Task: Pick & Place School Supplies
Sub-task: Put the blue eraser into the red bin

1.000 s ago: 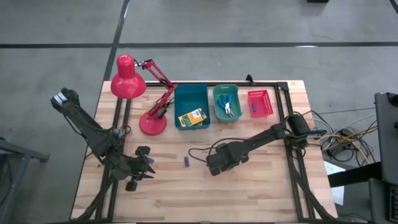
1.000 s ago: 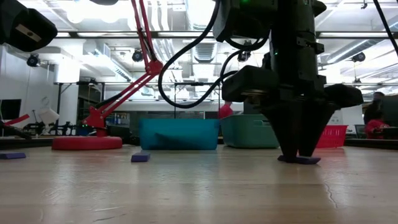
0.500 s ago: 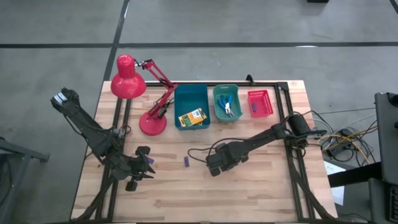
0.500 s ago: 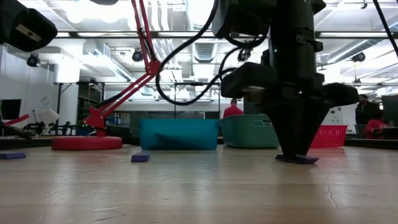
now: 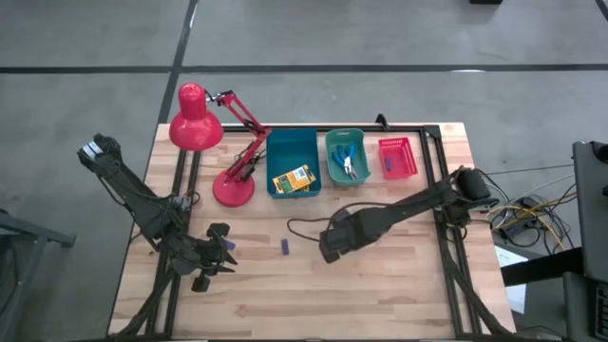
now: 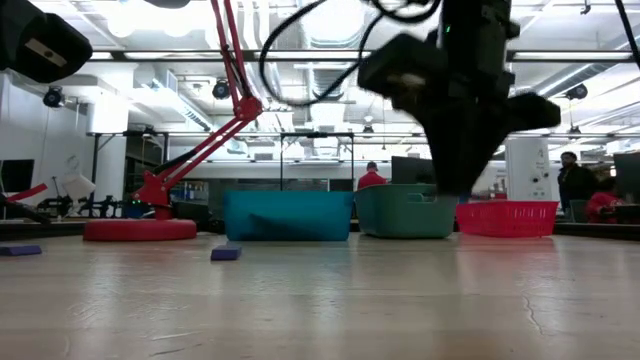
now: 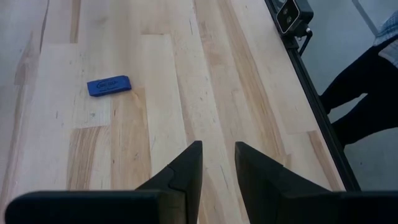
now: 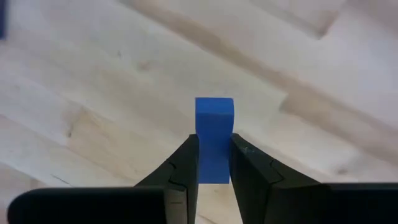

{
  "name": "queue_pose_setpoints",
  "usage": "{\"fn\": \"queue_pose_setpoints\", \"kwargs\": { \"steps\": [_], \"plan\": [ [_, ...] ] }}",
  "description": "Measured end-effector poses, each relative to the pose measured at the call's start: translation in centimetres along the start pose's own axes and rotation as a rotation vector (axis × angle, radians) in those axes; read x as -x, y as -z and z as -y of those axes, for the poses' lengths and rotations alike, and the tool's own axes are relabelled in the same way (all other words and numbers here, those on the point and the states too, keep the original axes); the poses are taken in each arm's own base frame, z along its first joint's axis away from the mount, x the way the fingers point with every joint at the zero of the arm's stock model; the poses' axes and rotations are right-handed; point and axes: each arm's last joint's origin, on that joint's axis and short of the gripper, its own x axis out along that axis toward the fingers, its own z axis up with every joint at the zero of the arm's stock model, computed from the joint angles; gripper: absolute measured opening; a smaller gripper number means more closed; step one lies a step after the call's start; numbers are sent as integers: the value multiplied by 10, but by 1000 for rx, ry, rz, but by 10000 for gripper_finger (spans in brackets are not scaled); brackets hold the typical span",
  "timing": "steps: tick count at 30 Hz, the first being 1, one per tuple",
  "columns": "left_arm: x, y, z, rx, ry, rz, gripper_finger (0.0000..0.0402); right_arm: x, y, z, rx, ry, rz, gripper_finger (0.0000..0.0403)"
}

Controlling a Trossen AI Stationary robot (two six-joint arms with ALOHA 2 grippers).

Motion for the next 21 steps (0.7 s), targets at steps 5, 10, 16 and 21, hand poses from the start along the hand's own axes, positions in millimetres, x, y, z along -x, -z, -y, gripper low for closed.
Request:
{"fn": "queue_pose_setpoints", "kwargs": {
  "steps": [5, 10, 16, 21],
  "plan": [
    [0, 0, 0, 0, 0, -1, 99, 36, -3, 14, 48, -26, 79, 70],
    [0, 0, 0, 0, 0, 0, 99, 74, -6, 35, 103, -45, 180, 79],
    [0, 0, 0, 0, 0, 0, 99, 107, -6, 63, 133, -31, 260, 87],
    [0, 0, 0, 0, 1, 0, 99, 125, -11, 85, 110, 12, 322, 86]
  ]
}}
